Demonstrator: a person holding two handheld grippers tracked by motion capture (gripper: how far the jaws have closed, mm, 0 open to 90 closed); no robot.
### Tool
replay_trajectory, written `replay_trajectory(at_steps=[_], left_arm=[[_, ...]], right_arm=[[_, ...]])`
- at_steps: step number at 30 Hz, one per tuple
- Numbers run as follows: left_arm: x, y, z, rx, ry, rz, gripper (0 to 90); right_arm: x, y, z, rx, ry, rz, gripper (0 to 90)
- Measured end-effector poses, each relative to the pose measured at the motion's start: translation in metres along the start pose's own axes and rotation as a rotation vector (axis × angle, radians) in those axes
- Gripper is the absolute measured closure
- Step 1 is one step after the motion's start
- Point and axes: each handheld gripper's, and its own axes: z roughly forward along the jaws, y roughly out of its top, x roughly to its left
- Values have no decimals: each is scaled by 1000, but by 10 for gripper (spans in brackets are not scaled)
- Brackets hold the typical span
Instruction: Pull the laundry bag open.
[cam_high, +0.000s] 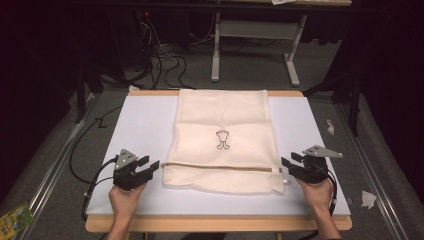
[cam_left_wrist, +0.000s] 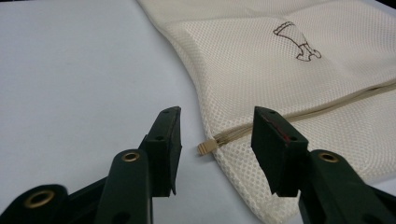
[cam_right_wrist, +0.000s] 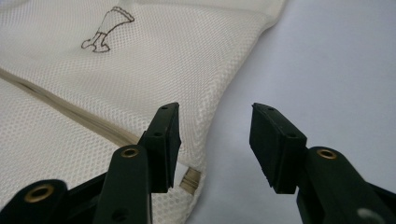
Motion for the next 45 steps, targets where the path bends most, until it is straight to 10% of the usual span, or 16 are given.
replay_trajectory(at_steps=[17,45], left_arm=[[10,-17,-25,-59,37,-55,519],[28,-33,-6,19,64,-154,507]], right_arm=[[-22,-13,-29,-71,-28,51,556],[-56,-45,-22,-47,-75,167,554]])
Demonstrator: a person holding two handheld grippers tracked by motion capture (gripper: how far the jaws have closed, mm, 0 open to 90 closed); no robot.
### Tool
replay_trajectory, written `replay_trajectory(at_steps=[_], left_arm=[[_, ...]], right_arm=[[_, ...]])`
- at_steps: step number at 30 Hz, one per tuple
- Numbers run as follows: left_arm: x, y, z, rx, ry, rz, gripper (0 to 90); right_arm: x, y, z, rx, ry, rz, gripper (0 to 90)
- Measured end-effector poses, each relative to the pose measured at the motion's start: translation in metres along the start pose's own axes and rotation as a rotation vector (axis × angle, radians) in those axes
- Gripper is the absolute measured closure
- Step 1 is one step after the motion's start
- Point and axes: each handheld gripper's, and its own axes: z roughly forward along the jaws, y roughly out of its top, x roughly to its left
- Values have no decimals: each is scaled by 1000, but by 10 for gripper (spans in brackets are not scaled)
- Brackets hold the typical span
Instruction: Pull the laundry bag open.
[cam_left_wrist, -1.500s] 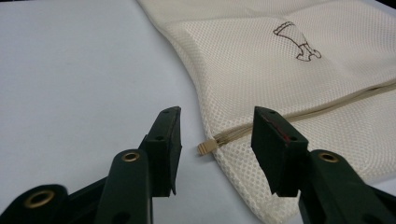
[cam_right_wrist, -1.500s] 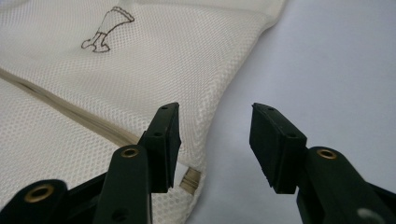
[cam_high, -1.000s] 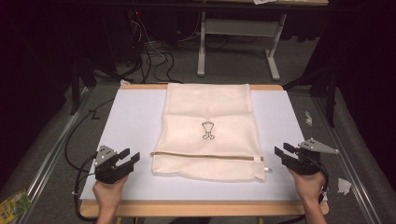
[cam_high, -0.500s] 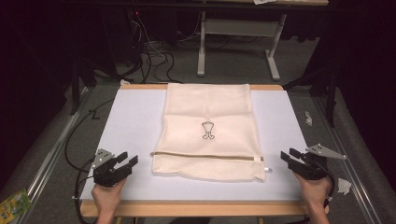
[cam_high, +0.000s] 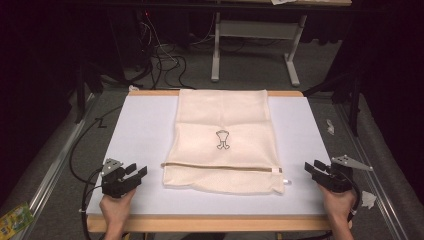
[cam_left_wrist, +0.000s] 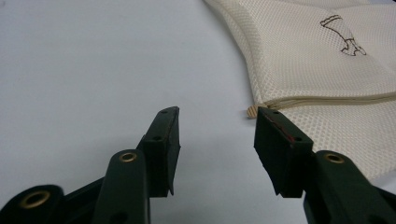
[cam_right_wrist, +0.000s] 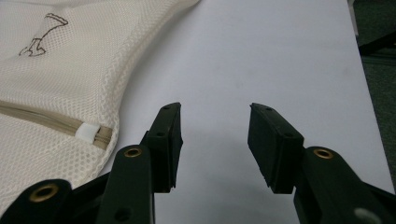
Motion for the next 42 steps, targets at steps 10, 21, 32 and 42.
replay_trajectory(at_steps=[10,21,32,42], left_arm=[[6,2,10,13,14,-37,504],[12,1,22,32,64,-44,496],[13,2,31,36,93,-45,489],[13,1,33,37,106,-44,480]], right_arm=[[-3,2,5,1,-22,15,556],[-6,3,14,15,-48,25,557],[-8,0,21,32,-78,29,556],[-8,-4,25,34,-96,20,551]])
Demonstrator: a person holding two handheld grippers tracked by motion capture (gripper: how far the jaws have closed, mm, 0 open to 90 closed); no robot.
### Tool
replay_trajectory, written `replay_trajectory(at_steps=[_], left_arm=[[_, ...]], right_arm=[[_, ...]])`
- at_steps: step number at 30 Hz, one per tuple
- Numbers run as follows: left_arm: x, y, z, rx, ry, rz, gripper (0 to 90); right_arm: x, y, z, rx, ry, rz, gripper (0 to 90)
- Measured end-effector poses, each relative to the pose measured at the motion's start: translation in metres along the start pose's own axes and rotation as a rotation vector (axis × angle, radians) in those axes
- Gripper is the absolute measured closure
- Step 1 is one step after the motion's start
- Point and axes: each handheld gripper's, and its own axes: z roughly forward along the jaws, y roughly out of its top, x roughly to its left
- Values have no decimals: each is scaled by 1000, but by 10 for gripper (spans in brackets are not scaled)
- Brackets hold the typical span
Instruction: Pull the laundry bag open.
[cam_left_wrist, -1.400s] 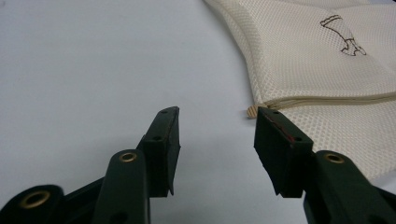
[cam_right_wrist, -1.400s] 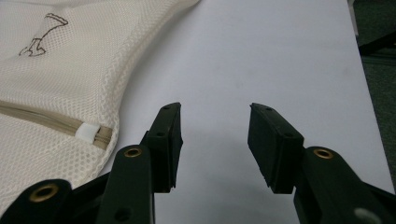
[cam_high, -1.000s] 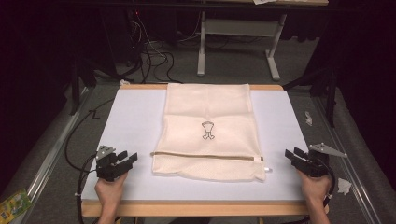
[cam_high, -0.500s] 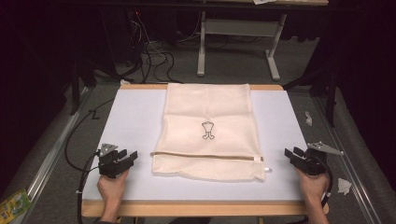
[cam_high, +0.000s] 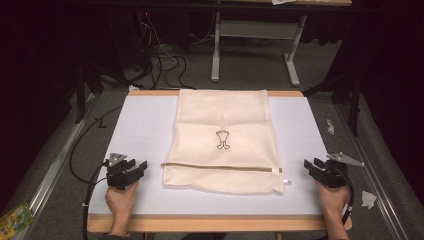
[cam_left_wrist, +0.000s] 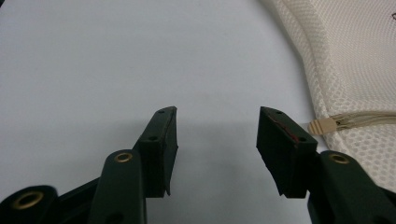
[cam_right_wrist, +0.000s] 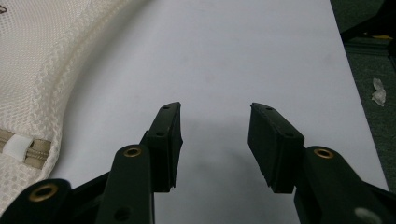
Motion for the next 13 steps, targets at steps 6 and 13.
replay_trajectory(at_steps=[6,13], left_arm=[[-1,-1,0,7,8,8,461],[-3,-1,1,5,12,30,473]], right_arm=[[3,0,2,18,-13,-18,531],[2,0,2,16,-12,-14,524]])
